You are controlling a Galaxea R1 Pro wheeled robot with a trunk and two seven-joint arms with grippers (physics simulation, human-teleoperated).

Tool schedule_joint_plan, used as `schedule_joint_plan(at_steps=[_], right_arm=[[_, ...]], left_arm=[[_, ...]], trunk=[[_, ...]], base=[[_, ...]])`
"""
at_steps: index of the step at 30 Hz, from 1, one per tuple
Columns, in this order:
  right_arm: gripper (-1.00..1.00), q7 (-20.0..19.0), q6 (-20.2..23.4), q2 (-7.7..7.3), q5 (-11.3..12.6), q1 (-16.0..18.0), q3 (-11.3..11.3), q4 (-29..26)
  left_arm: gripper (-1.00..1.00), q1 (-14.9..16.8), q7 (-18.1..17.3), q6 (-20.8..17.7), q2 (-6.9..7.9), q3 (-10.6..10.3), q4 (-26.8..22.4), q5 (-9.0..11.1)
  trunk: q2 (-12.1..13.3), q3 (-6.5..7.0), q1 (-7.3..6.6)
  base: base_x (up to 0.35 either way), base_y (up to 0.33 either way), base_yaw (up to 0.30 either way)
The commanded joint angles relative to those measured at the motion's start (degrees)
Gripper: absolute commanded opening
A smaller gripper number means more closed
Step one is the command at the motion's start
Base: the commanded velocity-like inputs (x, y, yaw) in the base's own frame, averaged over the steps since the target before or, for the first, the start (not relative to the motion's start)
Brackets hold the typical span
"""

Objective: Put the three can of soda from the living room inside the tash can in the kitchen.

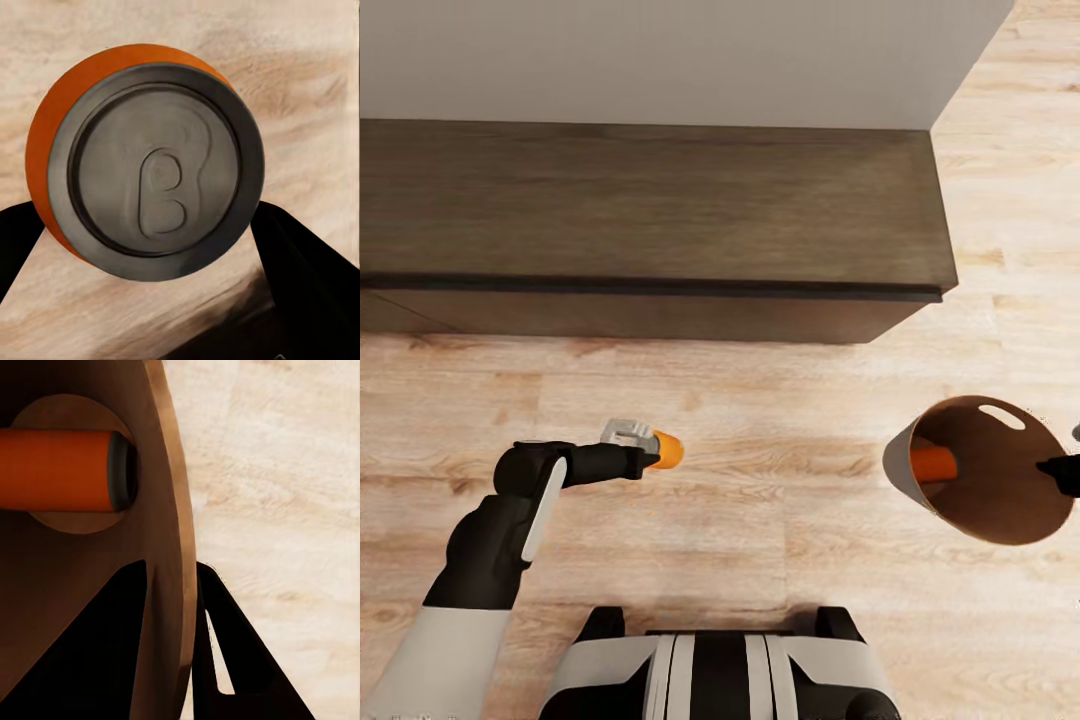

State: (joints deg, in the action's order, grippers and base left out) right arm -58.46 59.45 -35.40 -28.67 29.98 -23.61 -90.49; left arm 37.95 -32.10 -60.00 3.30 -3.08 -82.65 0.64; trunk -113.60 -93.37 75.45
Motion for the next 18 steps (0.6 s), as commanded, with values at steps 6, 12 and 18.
schedule_joint_plan(at_steps=[6, 12, 18], right_arm=[[-1.00, -0.39, 0.55, 2.85, 0.83, 0.07, 2.23, -0.03], [-1.00, -0.42, 0.55, 5.29, 0.54, 0.08, 4.09, -0.03], [-1.00, -0.42, 0.55, 5.86, 0.61, 0.08, 5.28, -0.03]], left_arm=[[-1.00, 1.68, -4.47, 0.00, 0.18, -0.07, 0.23, -0.14], [-1.00, 2.85, -6.94, 0.00, 0.43, -0.15, 1.85, -0.12], [-1.00, 6.26, -10.48, 0.00, 1.09, -0.72, 7.03, -0.13]], trunk=[[2.42, 1.09, -1.33], [4.83, 2.17, -2.64], [7.23, 3.24, -3.96]], base=[[0.000, 0.000, 0.000], [0.000, 0.000, 0.000], [0.000, 0.000, 0.000]])
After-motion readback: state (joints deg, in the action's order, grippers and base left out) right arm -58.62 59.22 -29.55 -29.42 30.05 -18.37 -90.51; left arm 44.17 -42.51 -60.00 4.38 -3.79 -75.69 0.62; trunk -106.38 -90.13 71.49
